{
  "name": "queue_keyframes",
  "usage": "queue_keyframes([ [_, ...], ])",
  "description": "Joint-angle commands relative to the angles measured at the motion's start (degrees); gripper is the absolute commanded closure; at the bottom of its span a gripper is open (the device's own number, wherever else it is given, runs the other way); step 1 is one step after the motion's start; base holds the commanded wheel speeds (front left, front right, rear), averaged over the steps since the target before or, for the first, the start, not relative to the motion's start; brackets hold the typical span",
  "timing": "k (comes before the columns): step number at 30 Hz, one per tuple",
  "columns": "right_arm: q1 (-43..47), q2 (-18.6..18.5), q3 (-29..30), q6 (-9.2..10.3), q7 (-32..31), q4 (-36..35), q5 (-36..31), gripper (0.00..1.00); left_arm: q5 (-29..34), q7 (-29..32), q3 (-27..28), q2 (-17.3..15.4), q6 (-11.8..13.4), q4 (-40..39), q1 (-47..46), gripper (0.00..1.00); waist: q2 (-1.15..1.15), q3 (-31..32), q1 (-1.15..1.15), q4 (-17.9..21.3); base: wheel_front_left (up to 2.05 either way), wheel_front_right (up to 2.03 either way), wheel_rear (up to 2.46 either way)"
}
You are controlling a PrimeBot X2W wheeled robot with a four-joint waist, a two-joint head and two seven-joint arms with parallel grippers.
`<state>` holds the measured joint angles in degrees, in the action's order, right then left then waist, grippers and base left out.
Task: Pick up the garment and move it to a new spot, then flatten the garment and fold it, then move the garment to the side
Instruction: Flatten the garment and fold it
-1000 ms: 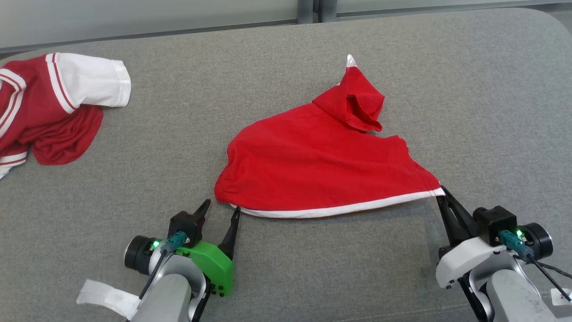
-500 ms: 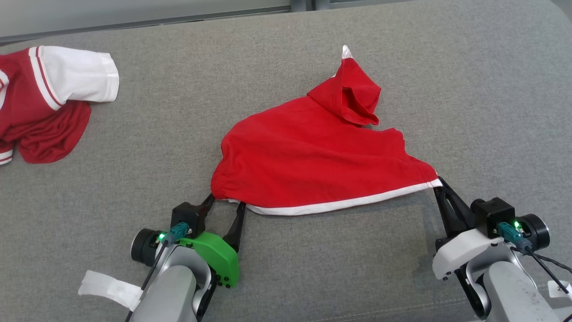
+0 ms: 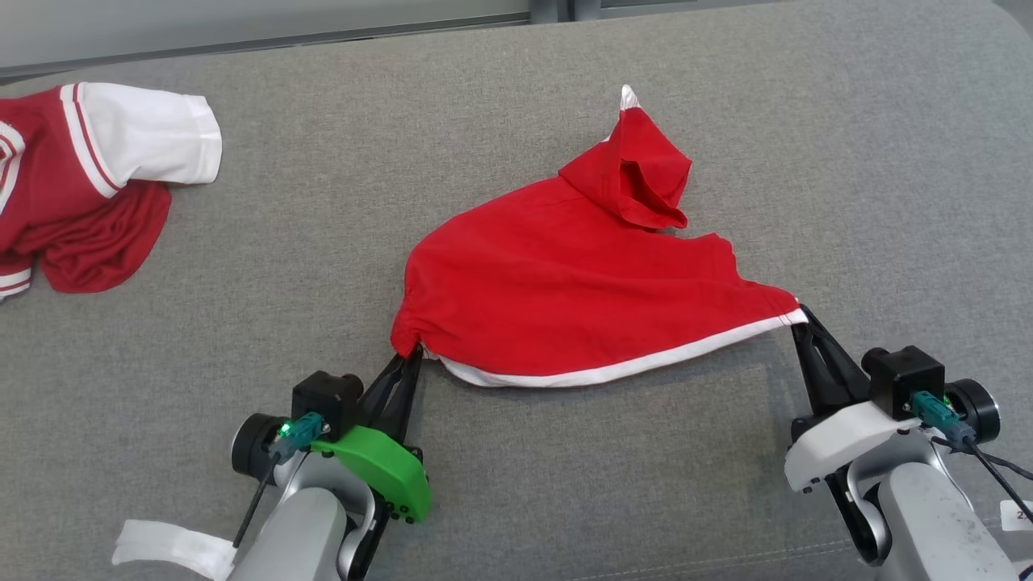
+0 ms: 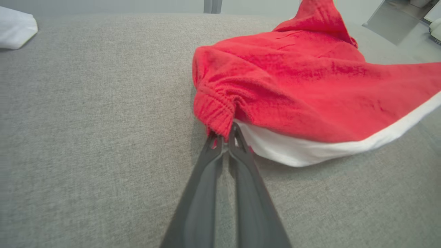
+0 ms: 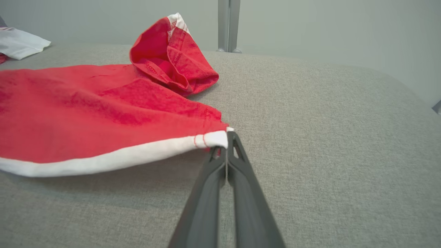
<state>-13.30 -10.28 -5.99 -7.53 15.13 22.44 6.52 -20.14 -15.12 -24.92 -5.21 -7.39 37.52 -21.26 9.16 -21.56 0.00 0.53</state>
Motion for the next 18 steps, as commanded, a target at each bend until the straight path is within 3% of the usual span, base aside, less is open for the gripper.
queue_keyframes([
  [1,0.0,0.0,0.4,0.08,0.1,-0.5,0.7,1.0,-0.4,0.0,0.6,-0.7,-0.1,-1.5,1.1,1.0,0.0,0.4,0.0,-0.3,0.0,0.0,0.0],
  [11,0.2,-0.1,0.8,0.08,0.1,-4.8,3.2,1.0,-2.3,0.0,4.2,-2.0,-0.1,-12.0,3.2,1.0,0.0,2.9,0.0,-0.8,0.0,0.0,0.0],
  [18,-0.9,-1.1,1.1,0.08,0.1,-12.6,5.5,1.0,-4.7,0.0,6.0,-2.8,-0.1,-22.2,3.1,1.0,0.0,6.5,0.0,-0.4,0.0,0.0,0.0],
])
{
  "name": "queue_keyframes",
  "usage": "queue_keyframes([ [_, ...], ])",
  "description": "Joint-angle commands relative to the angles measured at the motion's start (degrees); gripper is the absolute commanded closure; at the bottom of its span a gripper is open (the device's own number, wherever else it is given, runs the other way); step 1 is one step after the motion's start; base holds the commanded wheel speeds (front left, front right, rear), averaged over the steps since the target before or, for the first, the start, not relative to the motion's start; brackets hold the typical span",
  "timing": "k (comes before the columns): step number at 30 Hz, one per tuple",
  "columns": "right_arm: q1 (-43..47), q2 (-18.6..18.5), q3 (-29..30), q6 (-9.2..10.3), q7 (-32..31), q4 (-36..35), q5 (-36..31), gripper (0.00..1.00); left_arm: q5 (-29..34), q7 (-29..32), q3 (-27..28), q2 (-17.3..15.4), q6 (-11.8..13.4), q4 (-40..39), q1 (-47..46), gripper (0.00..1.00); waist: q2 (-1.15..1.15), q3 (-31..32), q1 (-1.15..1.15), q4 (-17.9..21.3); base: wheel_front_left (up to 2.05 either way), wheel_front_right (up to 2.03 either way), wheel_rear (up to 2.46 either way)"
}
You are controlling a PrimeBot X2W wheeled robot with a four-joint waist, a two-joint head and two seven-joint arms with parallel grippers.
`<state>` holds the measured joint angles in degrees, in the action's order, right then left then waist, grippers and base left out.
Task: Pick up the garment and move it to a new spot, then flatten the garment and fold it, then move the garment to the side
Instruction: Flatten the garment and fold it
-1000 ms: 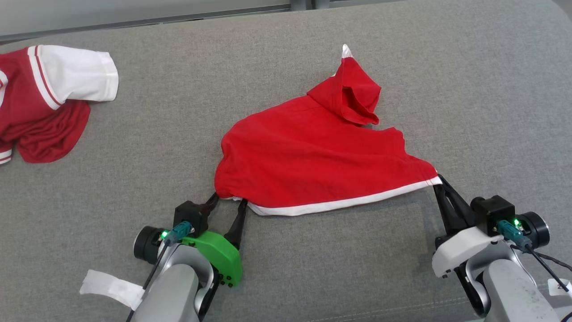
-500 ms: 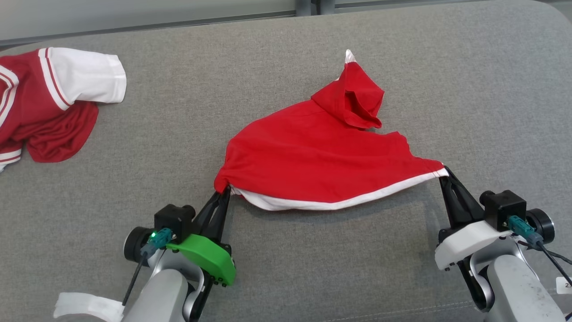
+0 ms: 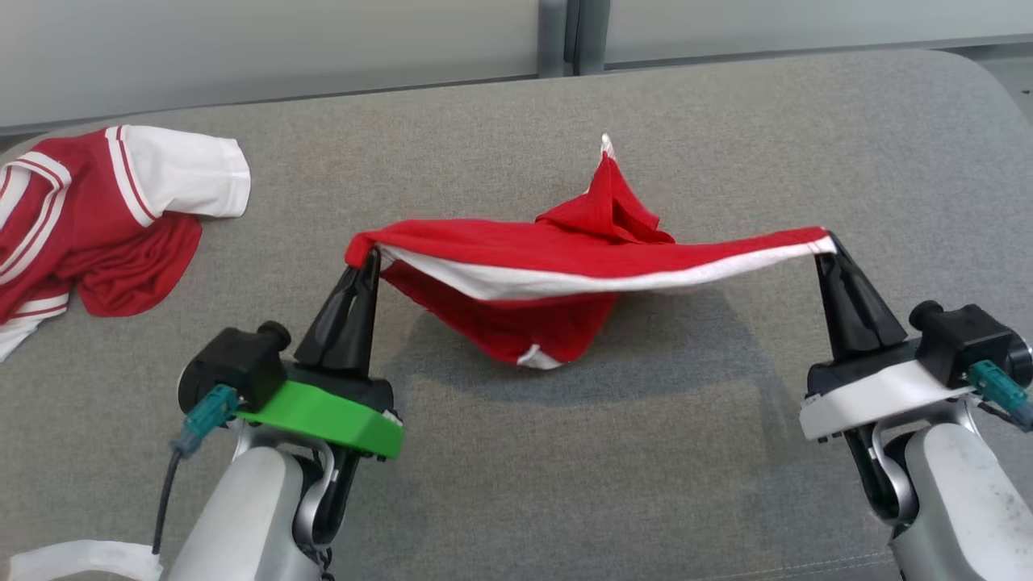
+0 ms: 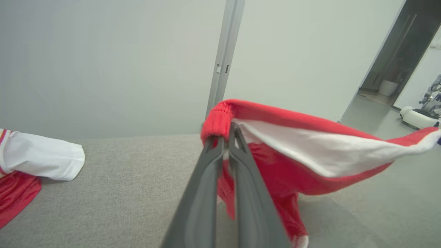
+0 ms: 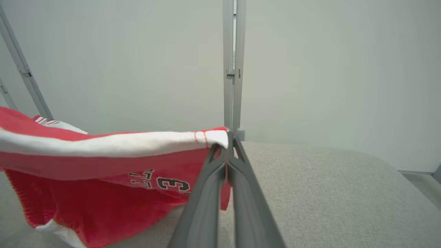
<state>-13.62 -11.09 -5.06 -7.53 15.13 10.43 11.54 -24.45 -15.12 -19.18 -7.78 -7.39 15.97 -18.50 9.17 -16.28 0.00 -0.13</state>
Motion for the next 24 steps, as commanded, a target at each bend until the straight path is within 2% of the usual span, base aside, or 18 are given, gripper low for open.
queue_keyframes([
  [1,-0.6,-0.4,0.3,0.08,0.1,-1.9,0.8,1.0,-0.9,0.0,0.6,-0.4,-0.1,-2.2,0.4,1.0,0.0,1.7,0.0,0.3,0.0,0.0,0.0],
  [15,1.3,-2.6,3.9,0.08,-0.4,-22.2,0.4,1.0,-3.2,0.4,3.8,-5.7,-0.1,-21.4,-0.5,1.0,0.0,5.9,0.0,1.3,0.0,0.0,0.0],
  [20,1.6,-2.9,4.7,0.08,-2.4,-29.8,-0.3,1.0,-4.2,3.9,4.2,-7.2,0.1,-29.1,-2.1,1.0,0.0,6.0,0.0,1.5,0.0,0.0,0.0],
  [24,1.7,-2.6,4.3,0.08,-4.3,-33.2,-0.6,1.0,-5.5,7.0,4.3,-7.9,0.4,-32.8,-3.4,1.0,0.0,5.4,0.0,1.6,0.0,0.0,0.0],
])
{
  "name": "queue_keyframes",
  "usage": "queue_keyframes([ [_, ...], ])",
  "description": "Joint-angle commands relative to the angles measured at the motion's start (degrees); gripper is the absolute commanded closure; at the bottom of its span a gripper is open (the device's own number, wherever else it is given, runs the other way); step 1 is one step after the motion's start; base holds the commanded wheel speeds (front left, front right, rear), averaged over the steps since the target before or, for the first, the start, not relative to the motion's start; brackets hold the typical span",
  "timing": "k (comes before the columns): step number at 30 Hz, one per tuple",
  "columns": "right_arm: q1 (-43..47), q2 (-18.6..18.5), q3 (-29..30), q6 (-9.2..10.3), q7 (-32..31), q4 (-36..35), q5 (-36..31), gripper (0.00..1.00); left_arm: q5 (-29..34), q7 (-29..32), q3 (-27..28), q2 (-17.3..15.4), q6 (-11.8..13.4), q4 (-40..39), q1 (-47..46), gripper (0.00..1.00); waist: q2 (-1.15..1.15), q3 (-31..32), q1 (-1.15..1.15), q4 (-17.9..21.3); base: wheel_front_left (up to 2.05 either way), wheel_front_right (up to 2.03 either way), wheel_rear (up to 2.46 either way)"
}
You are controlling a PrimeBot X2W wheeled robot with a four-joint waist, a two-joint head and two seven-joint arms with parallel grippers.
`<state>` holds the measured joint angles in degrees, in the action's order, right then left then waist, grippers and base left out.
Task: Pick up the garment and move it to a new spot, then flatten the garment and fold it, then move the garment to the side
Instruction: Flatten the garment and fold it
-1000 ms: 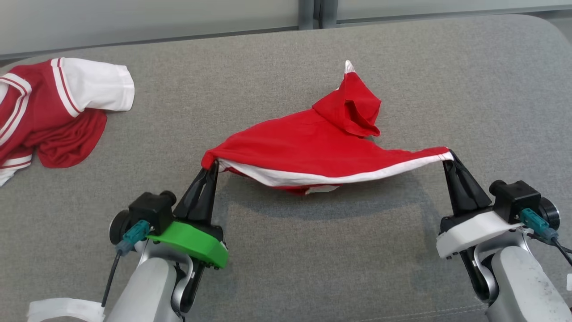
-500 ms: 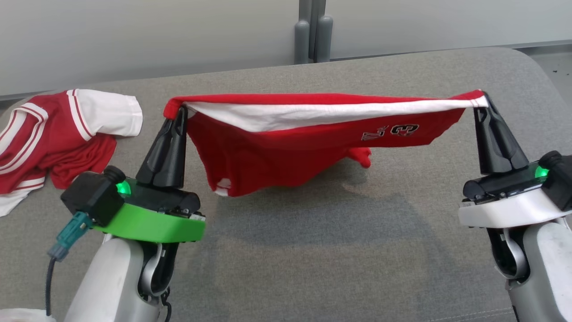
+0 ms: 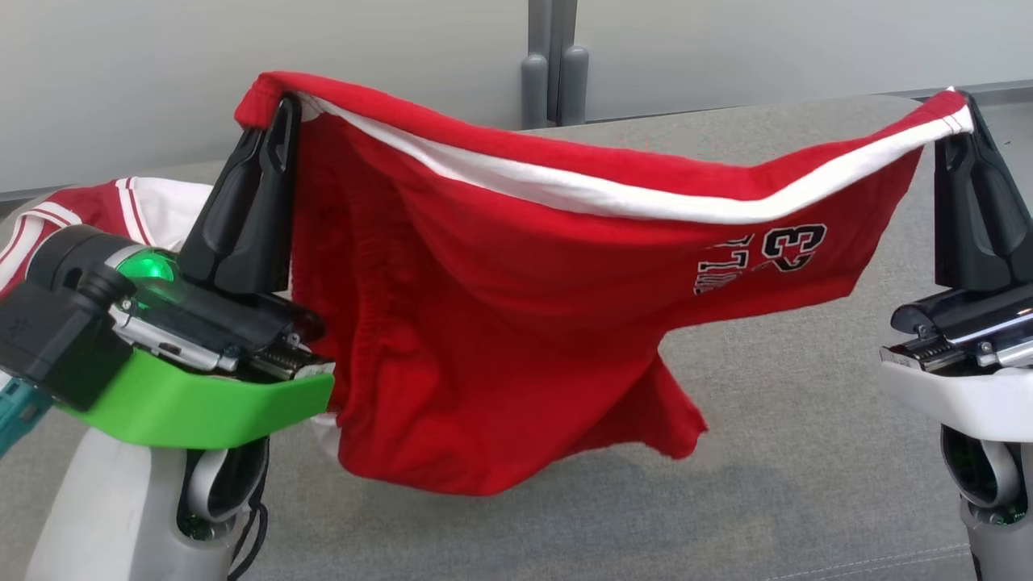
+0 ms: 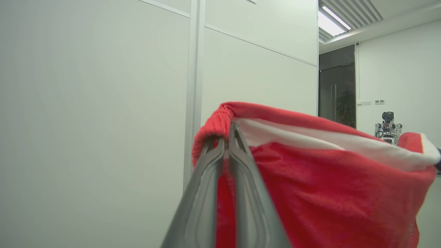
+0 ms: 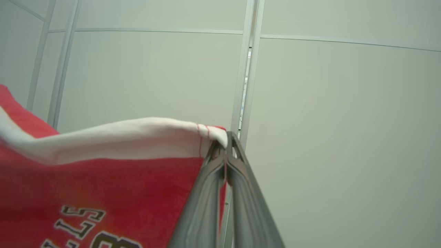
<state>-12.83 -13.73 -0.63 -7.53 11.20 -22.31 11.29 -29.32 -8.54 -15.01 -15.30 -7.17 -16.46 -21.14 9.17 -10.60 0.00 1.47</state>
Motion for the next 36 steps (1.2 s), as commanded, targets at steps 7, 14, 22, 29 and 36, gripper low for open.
queue_keyframes([
  [7,-3.3,0.1,-3.8,0.08,-2.8,4.2,3.4,1.0,-4.9,4.7,0.0,-0.8,0.1,4.4,-4.8,1.0,0.0,-3.7,0.0,0.2,0.0,0.0,0.0],
  [14,-18.9,-1.5,-9.5,0.07,-4.4,17.7,8.9,1.0,-8.0,9.1,-0.8,-2.5,-0.3,16.5,-18.2,1.0,0.0,-9.6,0.0,1.7,0.0,0.0,0.0],
  [22,-50.0,0.3,-13.6,0.07,-0.7,41.3,7.7,1.0,-3.7,6.6,-1.0,-4.3,-0.3,35.4,-45.2,1.0,0.0,-17.1,0.0,3.7,0.0,0.0,0.0],
  [29,-54.0,3.1,-18.0,0.06,3.1,51.4,6.4,1.0,-4.0,0.8,-7.5,-5.0,-0.3,47.0,-50.0,1.0,0.0,-21.6,0.0,4.3,0.0,0.0,0.0],
  [36,-42.6,1.2,-22.3,0.06,4.1,52.3,10.7,1.0,-12.1,-1.9,-17.1,-7.3,-0.3,49.9,-42.6,1.0,0.0,-23.9,0.0,4.3,0.0,0.0,0.0],
])
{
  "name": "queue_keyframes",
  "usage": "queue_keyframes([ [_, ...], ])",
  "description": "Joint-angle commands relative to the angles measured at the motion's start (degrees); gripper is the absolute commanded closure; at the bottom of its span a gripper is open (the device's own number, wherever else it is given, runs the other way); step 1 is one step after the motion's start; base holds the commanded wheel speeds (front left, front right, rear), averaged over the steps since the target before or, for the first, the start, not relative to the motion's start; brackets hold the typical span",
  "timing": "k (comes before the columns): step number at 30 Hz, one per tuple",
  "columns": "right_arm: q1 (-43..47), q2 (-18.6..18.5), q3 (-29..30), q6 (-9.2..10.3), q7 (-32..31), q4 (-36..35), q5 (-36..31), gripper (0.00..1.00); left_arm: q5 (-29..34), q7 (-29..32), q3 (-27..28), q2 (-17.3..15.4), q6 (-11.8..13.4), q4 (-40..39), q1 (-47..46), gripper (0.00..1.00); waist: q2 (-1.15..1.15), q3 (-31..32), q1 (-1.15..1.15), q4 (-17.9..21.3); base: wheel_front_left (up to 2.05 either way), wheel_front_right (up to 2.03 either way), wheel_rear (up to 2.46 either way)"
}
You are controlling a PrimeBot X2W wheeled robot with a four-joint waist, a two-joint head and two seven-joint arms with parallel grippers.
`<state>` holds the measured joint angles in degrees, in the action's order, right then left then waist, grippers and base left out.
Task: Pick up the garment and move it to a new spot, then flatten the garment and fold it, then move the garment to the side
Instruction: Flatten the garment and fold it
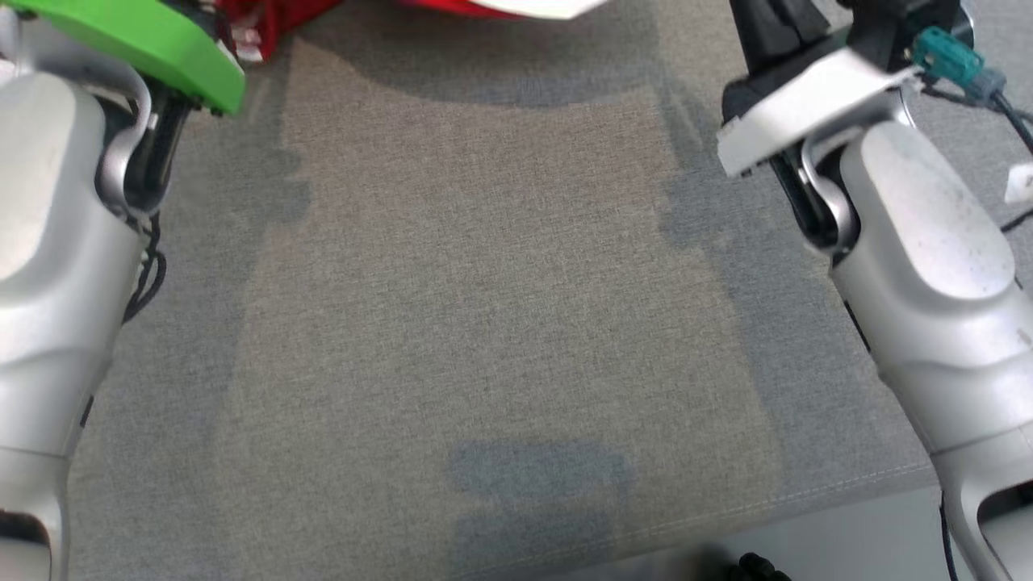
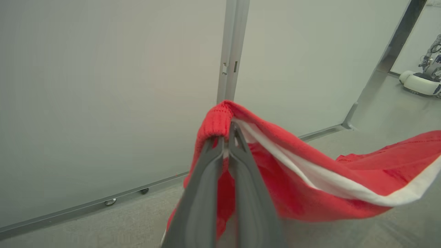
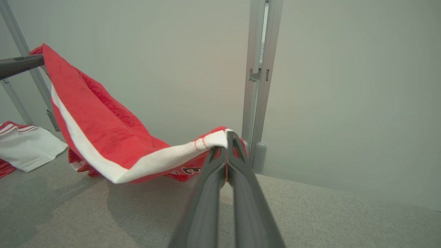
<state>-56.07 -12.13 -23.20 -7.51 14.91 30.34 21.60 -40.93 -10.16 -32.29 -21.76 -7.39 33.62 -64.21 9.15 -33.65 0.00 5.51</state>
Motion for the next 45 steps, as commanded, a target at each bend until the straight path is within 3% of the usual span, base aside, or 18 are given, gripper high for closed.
queue_keyframes([
  [1,2.4,-0.6,0.8,0.04,0.4,-1.1,1.0,1.0,-1.6,-0.7,-1.1,-1.4,-0.1,-0.5,1.4,1.0,0.01,-0.8,0.0,0.2,0.0,0.0,0.0],
  [11,19.5,-1.3,5.3,0.04,0.4,-10.9,1.3,1.0,-11.3,-4.0,-9.5,-6.8,-0.1,-8.4,12.5,1.0,0.01,1.6,0.0,-0.4,0.0,0.0,0.0],
  [19,30.6,-0.9,9.5,0.04,0.4,-16.9,0.3,1.0,-11.4,-5.1,-8.7,-8.0,0.1,-14.2,25.0,1.0,0.01,4.8,0.0,-1.1,0.0,0.0,0.0],
  [28,45.1,1.6,14.9,0.04,0.3,-24.9,-1.2,1.0,-4.9,-5.0,0.3,-3.2,4.1,-25.6,45.2,1.0,0.01,10.4,0.0,-1.1,0.0,0.0,0.0],
  [32,51.4,2.5,16.1,0.04,0.3,-29.3,-1.9,1.0,-1.4,-5.0,5.5,0.4,5.9,-31.1,55.6,1.0,0.01,13.3,0.0,-0.2,0.0,0.0,0.0],
  [37,56.5,2.8,16.2,0.04,0.3,-33.4,-2.4,1.0,1.3,-5.1,9.8,3.8,6.4,-35.7,63.5,1.0,0.01,15.3,0.0,0.9,0.0,0.0,0.0],
  [45,60.8,3.0,16.9,0.04,-1.0,-37.8,-2.7,1.0,4.3,-5.1,12.9,6.1,5.8,-40.3,70.8,1.0,0.01,16.3,0.0,1.7,0.0,0.0,0.0],
])
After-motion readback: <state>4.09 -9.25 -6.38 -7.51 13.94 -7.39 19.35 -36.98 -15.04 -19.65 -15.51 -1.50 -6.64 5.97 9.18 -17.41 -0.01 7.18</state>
